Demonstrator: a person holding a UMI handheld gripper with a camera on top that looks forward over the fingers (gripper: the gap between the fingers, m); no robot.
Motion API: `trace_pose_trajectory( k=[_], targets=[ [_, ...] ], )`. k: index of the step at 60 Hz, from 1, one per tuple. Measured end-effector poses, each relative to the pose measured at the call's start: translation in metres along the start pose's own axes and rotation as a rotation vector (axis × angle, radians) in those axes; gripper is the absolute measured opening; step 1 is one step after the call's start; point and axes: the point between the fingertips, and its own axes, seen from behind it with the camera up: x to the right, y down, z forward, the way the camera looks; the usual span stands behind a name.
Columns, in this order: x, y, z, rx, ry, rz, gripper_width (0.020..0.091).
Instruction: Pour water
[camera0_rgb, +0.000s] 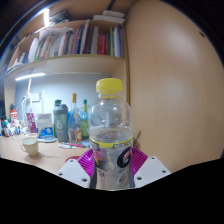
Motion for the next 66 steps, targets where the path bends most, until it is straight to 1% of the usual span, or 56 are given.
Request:
trace_pose_trajectory(
  k=[4,8,9,11,15,20,24,27,33,37,40,47,52,66],
  targets=[
    [-0.022,-0.028,0.001,0.029,-0.006,-0.067,0.0444],
    [-0.051,-0.065,0.004,0.066,-0.021,-0.181,0.0443],
    [-0.06,-0.074,0.005,0.077,-0.025,-0.218,0.0452],
    [-0.079,-0.092,0.008,0.097,-0.034,-0.305,0.0444],
    [-0.118,-0.12,0.019,0.124,-0.054,-0.537,0.0443],
    [-0.167,-0.132,0.034,0.159,-0.047,-0.949,0.0441],
    [-0.19,-0.137,0.043,0.188,-0.038,-1.325,0.0442],
    [-0.219,-0.131,0.056,0.217,-0.019,-1.555,0.0439],
    [-0.247,-0.122,0.072,0.245,0.016,-1.965,0.0438],
    [-0.265,-0.12,0.079,0.291,0.054,-2.218,0.0436],
    [-0.275,-0.113,0.083,0.304,0.053,-2.355,0.0438],
    [-0.285,-0.105,0.088,0.285,0.045,-2.465,0.0439],
    [-0.294,-0.105,0.087,0.3,0.058,-2.501,0.0439],
    [-0.298,-0.096,0.09,0.287,0.04,-2.578,0.0437]
  ],
)
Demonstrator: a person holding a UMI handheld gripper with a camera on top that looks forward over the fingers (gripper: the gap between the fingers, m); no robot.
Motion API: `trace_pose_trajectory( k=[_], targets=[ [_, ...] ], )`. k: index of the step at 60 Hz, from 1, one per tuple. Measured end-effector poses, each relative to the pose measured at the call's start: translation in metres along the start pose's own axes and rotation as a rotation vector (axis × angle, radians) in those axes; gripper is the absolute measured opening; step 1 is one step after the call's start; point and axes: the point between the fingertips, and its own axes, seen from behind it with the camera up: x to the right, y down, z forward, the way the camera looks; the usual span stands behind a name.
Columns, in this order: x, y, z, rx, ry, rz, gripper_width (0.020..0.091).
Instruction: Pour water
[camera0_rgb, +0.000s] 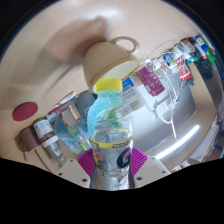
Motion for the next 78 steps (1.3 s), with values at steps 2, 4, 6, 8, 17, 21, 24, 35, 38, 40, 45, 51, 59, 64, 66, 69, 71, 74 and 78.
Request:
trace_pose_trajectory(
  k=[2,4,6,8,17,21,24,35,38,40,45,51,59,64,66,69,71,74,78],
  targets=[
    [0.0,0.001,0.001,0.003,-0.005,0.009,0.0439],
    [0.001,0.003,0.001,0.002,-0.005,0.036,0.0439],
    [0.001,0.007,0.001,0.001,-0.008,0.091,0.0438],
    [0.001,0.011,0.0,-0.001,-0.021,0.183,0.044],
    [0.006,0.057,-0.006,-0.038,-0.026,0.934,0.0442],
    [-0.008,0.08,-0.01,-0.065,-0.031,1.352,0.0441],
    [-0.028,0.074,-0.014,-0.059,-0.083,1.687,0.0443],
    [-0.091,0.028,-0.027,0.049,-0.22,2.396,0.0442],
    [-0.114,0.016,-0.026,0.033,-0.263,2.413,0.0443],
    [-0.128,0.001,-0.028,0.031,-0.291,2.437,0.0441],
    [-0.145,-0.011,-0.018,0.037,-0.346,2.484,0.0445],
    [-0.152,-0.017,-0.014,0.077,-0.329,2.601,0.0443],
    [-0.162,-0.011,-0.005,0.077,-0.275,2.691,0.0453],
    [-0.176,-0.015,-0.002,0.044,-0.274,2.68,0.0456],
    [-0.183,-0.019,-0.002,0.029,-0.297,2.675,0.0457],
    [-0.183,-0.016,-0.002,0.051,-0.267,2.685,0.046],
    [-0.183,-0.016,-0.003,0.061,-0.253,2.697,0.0465],
    [-0.183,-0.016,-0.005,0.075,-0.251,2.698,0.047],
    [-0.181,-0.017,-0.006,0.093,-0.235,2.678,0.0479]
  ],
)
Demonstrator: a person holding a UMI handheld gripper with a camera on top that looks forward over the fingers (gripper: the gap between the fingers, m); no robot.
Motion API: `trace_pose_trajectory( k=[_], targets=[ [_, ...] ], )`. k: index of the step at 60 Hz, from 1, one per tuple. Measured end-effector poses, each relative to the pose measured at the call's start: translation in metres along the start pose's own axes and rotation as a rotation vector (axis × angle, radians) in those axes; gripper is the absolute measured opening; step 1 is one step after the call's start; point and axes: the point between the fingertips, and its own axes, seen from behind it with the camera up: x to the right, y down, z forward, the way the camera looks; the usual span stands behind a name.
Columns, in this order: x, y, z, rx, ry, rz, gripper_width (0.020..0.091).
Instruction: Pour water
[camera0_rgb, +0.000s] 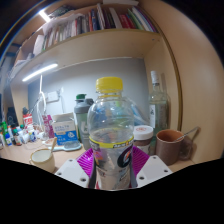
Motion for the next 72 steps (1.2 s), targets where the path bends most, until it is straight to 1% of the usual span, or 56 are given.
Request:
trace_pose_trajectory(
  k=[8,16,21,24,26,27,30,31,32,36,45,54,57,65,72],
  targets=[
    [-0.005,0.001,-0.003,0.011,0.004,-0.072,0.0501],
    [-0.004,0.0,-0.004,0.014,0.004,-0.047,0.0519],
    [-0.005,0.001,-0.006,0.014,0.001,-0.077,0.0567],
    [-0.003,0.001,-0.011,-0.003,0.019,-0.108,0.0597],
    [0.0,0.0,-0.015,-0.013,0.034,-0.136,0.0636],
    [0.0,-0.001,-0.018,-0.016,0.038,-0.153,0.067],
    [0.004,-0.005,-0.026,-0.012,0.056,-0.201,0.0816],
    [0.004,-0.006,-0.03,-0.011,0.061,-0.215,0.085],
    [0.003,-0.007,-0.033,-0.008,0.063,-0.228,0.0862],
    [0.005,-0.013,-0.05,0.006,0.071,-0.255,0.0839],
    [0.007,-0.024,-0.094,0.038,0.066,-0.153,0.0842],
    [0.015,-0.03,-0.146,0.042,0.104,0.053,0.0838],
    [0.015,-0.029,-0.165,0.054,0.116,0.098,0.0837],
    [0.006,-0.026,-0.215,0.062,0.078,0.173,0.084],
    [-0.009,-0.03,-0.25,0.082,0.016,0.214,0.084]
  ],
)
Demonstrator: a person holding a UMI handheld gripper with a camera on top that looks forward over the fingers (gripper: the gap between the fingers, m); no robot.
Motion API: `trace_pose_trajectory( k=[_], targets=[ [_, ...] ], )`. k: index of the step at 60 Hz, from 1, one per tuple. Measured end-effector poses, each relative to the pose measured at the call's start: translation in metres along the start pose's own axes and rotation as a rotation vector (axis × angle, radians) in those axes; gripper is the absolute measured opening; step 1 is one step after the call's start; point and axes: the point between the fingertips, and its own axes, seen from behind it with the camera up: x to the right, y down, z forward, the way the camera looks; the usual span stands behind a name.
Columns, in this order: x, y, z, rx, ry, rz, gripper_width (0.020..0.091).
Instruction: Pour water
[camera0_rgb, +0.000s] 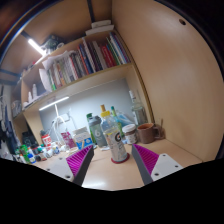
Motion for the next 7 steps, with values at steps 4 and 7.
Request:
trace_pose_trajectory(
  k=[4,7],
  targets=[
    [-0.006,-0.001,-0.014,0.001,-0.015,0.01,0.0842],
    [-0.005,-0.002,-0.021,0.006,-0.019,0.012,0.0841]
  ],
)
